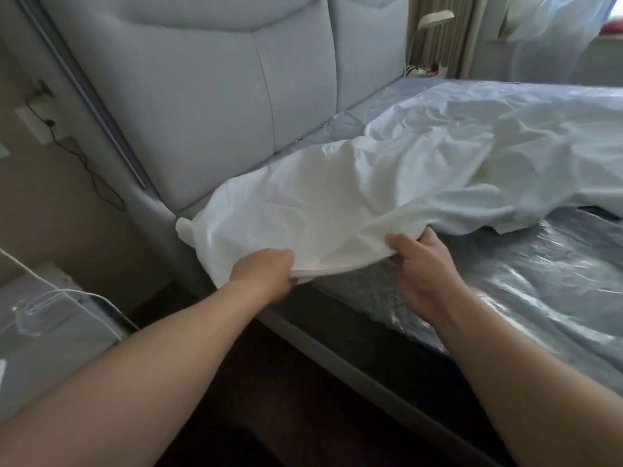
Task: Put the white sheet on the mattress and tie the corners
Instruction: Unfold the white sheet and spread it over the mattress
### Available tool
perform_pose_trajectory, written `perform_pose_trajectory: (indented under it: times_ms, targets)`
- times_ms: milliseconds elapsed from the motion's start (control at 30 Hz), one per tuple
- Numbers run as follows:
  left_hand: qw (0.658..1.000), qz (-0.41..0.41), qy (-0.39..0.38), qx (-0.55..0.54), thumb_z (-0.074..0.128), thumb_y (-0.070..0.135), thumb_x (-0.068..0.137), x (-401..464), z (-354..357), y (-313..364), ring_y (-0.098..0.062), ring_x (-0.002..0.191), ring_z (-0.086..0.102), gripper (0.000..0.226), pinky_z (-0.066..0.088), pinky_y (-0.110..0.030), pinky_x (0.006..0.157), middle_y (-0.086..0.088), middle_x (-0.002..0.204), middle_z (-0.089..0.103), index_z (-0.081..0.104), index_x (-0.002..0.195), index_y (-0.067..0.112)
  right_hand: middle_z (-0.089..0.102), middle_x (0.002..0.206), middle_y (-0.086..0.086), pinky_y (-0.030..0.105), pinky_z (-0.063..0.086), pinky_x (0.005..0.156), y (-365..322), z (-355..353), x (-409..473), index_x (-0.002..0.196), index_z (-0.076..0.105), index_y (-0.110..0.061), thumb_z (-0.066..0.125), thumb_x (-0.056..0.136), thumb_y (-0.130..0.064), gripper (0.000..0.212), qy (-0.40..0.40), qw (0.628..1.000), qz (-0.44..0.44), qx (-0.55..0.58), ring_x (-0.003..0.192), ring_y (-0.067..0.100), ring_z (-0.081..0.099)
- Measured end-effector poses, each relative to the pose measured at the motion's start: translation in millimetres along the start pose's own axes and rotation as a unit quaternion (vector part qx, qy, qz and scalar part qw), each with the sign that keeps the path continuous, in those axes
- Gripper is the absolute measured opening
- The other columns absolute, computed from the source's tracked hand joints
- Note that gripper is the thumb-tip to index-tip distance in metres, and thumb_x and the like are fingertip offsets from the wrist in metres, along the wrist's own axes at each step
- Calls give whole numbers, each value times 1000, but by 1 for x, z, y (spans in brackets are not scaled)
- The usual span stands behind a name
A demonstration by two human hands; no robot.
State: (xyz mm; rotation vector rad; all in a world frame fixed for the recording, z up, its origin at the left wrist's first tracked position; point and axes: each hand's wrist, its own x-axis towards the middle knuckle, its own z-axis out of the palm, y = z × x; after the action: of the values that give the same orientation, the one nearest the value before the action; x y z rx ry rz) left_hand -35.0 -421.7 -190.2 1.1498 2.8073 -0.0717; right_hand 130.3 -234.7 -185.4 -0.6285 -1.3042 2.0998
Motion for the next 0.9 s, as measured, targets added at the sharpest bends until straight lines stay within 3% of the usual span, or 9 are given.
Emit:
perform_pose_trajectory:
  times_ms: [100, 200, 333, 433, 567, 667, 733, 833, 900]
  targets:
    - [995, 40, 9, -95, 69, 63, 85, -32, 2, 17, -22, 99, 57, 53, 53, -43, 83, 3, 113, 53, 47, 115, 24, 74, 99, 9, 44, 54, 88, 4, 23, -31, 120, 59, -7, 70, 87, -22, 38, -48, 992, -13, -114, 91, 26, 68]
    - [967, 92, 122, -202, 50, 66, 94, -53, -10, 50, -24, 104, 59, 54, 52, -44, 83, 1, 118, 54, 47, 123, 21, 75, 94, 15, 41, 55, 79, 9, 32, -48, 119, 59, 3, 61, 96, -11, 27, -89, 987, 20, -129, 86, 28, 68]
    - [957, 106, 160, -218, 57, 41, 99, -52, -20, 72, -30, 108, 62, 43, 44, -38, 77, -4, 124, 61, 46, 135, 21, 76, 110, 15, 50, 51, 104, 16, 9, -64, 124, 58, 3, 60, 100, -14, 29, -98, 986, 105, -79, 108, 28, 72]
    - [959, 126, 172, -187, 53, 43, 103, -48, -16, 71, -29, 115, 63, 52, 50, -40, 84, -2, 136, 63, 37, 152, 35, 75, 118, 8, 50, 50, 103, 10, -18, -60, 130, 62, -11, 56, 103, -34, 36, -81, 980, 179, -35, 111, 26, 72]
    - [944, 177, 233, -152, 38, 53, 104, -44, -10, 70, -22, 98, 67, 40, 56, -39, 71, 6, 115, 67, 63, 131, 37, 73, 124, 6, 48, 55, 96, 0, -44, -37, 130, 65, -16, 57, 102, -38, 36, 26, 966, 181, 184, 111, 26, 70]
    - [930, 225, 263, -125, 41, 53, 104, -45, -7, 67, -20, 105, 63, 42, 55, -35, 70, 3, 133, 60, 72, 117, 27, 74, 122, 7, 40, 62, 77, 4, -57, -22, 133, 63, -16, 62, 101, -34, 37, 109, 932, 182, 293, 105, 25, 74]
    - [929, 264, 234, -110, 42, 51, 104, -49, -2, 62, -19, 105, 60, 43, 53, -35, 71, 3, 130, 61, 74, 112, 23, 75, 119, 10, 43, 63, 78, 11, -64, -18, 133, 62, -14, 61, 101, -29, 35, 136, 915, 176, 338, 103, 30, 75]
    - [953, 259, 117, -103, 32, 57, 104, -56, 7, 53, -13, 92, 57, 51, 46, -32, 68, 10, 103, 60, 72, 104, 24, 71, 126, 12, 50, 58, 90, 3, -68, -16, 137, 59, -15, 57, 102, -30, 38, 93, 919, 120, 364, 113, 35, 70]
    - [967, 237, 50, -76, 28, 61, 103, -59, 16, 50, -12, 86, 55, 52, 40, -30, 66, 12, 92, 55, 65, 91, 26, 63, 140, 12, 51, 49, 104, -18, -62, -26, 144, 53, -12, 50, 105, -28, 43, -16, 933, 45, 356, 130, 35, 59]
